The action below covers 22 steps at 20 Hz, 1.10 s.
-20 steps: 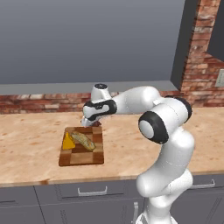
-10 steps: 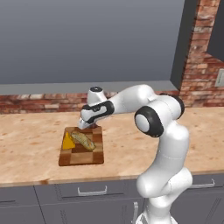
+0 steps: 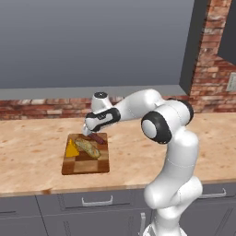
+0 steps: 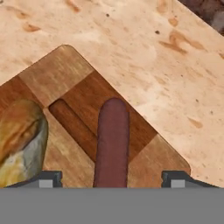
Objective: Retrieve the sausage and cheese from the fridge and place them on the cutting board on the counter.
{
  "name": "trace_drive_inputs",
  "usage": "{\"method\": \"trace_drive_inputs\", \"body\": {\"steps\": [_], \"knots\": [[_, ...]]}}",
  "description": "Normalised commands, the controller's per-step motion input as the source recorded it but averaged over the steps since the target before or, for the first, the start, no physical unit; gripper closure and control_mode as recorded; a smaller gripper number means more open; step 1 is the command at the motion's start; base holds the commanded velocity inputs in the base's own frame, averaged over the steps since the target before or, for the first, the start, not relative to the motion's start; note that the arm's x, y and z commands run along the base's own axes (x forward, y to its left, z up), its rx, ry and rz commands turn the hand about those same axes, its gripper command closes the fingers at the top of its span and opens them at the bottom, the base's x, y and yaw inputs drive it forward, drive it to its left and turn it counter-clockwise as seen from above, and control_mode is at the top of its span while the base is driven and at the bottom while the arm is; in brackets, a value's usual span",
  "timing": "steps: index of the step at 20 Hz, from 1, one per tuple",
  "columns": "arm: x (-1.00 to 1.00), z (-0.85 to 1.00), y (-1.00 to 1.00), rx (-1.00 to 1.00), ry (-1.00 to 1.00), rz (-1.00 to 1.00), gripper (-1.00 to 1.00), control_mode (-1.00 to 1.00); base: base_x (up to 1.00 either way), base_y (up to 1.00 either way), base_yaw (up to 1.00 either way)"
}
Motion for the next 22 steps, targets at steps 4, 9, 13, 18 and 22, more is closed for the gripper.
{"method": "trace_drive_inputs", "body": {"steps": [4,9,13,18,22], "knots": [[0.03,0.33,0.06,0.0,-0.25,0.01,-1.0,-1.0,0.0,0.0,0.0],[-0.28,1.0,-0.02,0.1,-0.05,0.02,-1.0,-1.0,0.0,0.0,0.0],[-0.38,1.0,-0.15,0.19,0.0,0.0,-1.0,-1.0,0.0,0.0,0.0],[-0.58,1.0,-0.52,0.13,0.0,0.0,-1.0,-1.0,0.0,0.0,0.0],[-0.56,1.0,-0.14,-0.04,-0.08,0.01,-1.0,-1.0,0.0,0.0,0.0]]}}
